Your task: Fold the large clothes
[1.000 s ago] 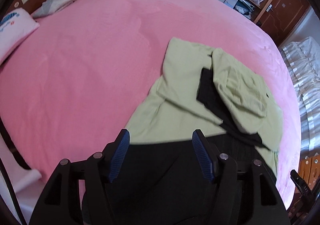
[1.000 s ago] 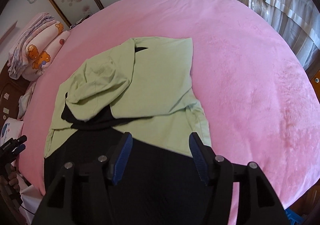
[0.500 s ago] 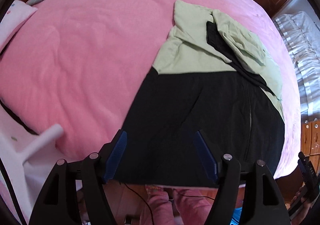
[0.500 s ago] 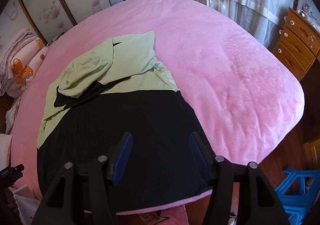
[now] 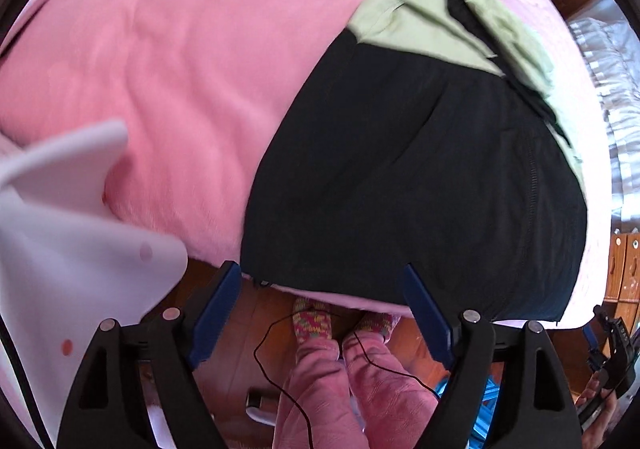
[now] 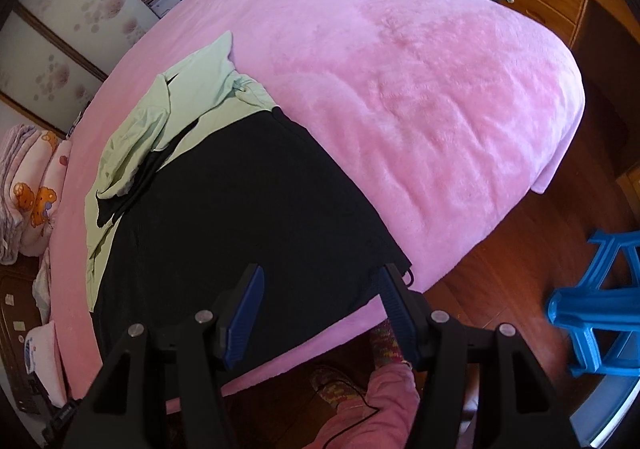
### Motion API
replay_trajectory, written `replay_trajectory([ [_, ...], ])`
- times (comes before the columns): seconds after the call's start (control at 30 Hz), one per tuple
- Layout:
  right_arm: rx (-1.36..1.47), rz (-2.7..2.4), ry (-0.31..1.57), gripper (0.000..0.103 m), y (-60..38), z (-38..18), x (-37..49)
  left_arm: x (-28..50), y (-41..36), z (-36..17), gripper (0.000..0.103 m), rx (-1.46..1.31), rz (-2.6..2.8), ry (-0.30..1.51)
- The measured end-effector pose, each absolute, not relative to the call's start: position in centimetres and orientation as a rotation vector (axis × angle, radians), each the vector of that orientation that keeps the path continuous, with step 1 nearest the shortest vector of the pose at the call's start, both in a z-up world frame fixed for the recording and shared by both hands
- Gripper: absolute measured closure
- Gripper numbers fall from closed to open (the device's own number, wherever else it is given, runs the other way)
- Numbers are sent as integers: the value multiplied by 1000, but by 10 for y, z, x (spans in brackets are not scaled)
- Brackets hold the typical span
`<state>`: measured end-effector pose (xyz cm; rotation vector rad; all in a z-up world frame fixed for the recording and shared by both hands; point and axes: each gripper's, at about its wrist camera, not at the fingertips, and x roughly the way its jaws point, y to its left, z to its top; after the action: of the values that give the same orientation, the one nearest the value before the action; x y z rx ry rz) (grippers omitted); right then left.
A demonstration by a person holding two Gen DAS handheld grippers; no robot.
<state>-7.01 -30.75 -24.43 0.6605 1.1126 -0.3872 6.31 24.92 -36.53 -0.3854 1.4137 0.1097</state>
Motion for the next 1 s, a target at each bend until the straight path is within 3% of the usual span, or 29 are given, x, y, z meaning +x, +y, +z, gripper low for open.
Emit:
replay_trajectory([
  [0.33,774,-438,1179,43,-332,-291,-78,62,267,-426,22,-505,153,1476],
  [0.73,757,-429,1239,44,-348,-330,-62,53,271,-452,22,-555,121,1498],
  [0.9,764,-369,1264,54,-352,-341,-50,42,280,-453,22,-640,115,1454],
  [1.0,749,-328,1292,63,-354,-343,-47,34,287,-453,28,-686,139,1425],
])
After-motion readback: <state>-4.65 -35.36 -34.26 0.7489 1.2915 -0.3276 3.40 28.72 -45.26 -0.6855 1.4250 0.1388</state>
